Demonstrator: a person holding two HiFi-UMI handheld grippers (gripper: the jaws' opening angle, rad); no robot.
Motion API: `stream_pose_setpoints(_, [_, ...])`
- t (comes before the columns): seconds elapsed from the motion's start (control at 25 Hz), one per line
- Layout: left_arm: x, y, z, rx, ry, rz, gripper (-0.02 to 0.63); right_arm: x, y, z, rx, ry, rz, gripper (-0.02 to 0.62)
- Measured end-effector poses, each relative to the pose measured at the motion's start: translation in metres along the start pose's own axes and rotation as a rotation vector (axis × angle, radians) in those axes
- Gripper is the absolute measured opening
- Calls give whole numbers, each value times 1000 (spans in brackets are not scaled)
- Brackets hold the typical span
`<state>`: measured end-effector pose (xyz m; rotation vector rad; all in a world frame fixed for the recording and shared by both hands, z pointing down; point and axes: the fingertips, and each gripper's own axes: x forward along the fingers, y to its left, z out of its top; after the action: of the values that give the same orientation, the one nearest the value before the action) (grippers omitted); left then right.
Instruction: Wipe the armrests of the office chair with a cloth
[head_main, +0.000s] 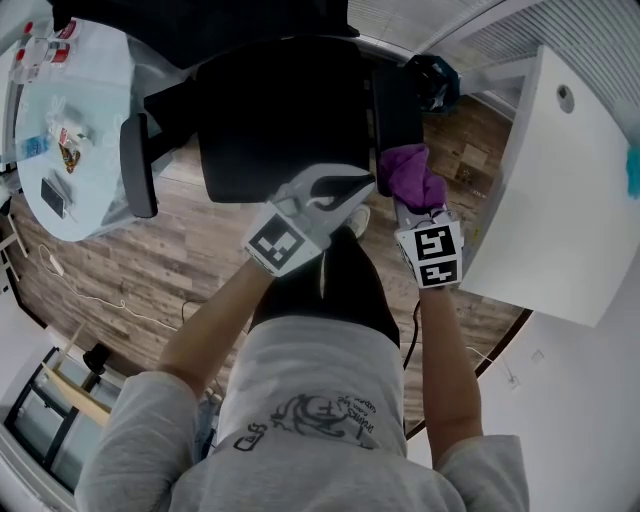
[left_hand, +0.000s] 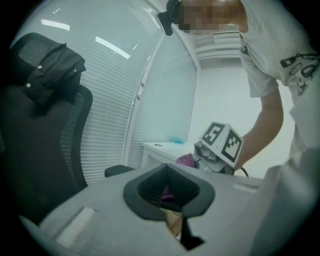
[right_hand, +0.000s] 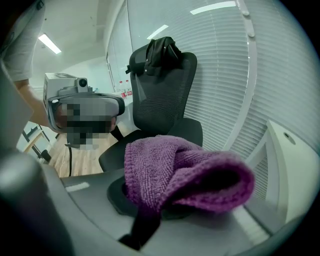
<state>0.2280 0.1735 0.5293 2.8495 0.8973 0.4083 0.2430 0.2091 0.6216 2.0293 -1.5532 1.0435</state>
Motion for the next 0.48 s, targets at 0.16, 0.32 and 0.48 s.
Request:
stream_pose_setpoints(0.16, [-8, 6, 1, -10, -11, 7, 2, 17, -13, 16, -6, -4, -7, 29])
stream_pose_setpoints(0.32, [-15, 12, 0, -26, -18, 21, 2, 38, -27, 37, -24, 15, 2, 29])
stream_pose_setpoints(0.48, [-22, 16, 2, -12, -22, 22, 2, 58, -42, 58, -50, 36, 6, 31])
